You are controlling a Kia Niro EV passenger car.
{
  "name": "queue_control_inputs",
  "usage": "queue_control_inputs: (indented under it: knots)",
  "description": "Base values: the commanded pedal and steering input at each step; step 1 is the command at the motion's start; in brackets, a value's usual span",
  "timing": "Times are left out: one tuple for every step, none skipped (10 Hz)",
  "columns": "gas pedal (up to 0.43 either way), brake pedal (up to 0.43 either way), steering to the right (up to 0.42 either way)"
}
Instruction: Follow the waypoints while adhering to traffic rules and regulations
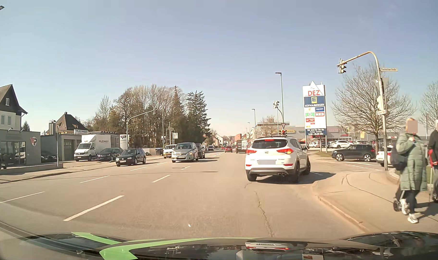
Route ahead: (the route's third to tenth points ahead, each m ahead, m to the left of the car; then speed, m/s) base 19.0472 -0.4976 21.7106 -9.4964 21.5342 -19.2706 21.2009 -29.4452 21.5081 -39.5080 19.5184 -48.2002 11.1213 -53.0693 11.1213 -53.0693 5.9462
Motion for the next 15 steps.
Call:
queue_control_inputs:
  knots:
    - [0.0,0.122,-0.004]
    - [0.0,0.128,-0.004]
    - [0.0,0.134,-0.002]
    - [0.0,0.134,0.002]
    - [0.0,0.134,0.009]
    - [0.0,0.134,0.024]
    - [0.0,0.134,0.038]
    - [0.0,0.128,0.053]
    - [0.0,0.128,0.067]
    - [0.0,0.128,0.091]
    - [0.0,0.11,0.112]
    - [0.0,0.012,0.137]
    - [0.0,0.0,0.158]
    - [0.0,0.0,0.187]
    - [0.0,0.0,0.216]
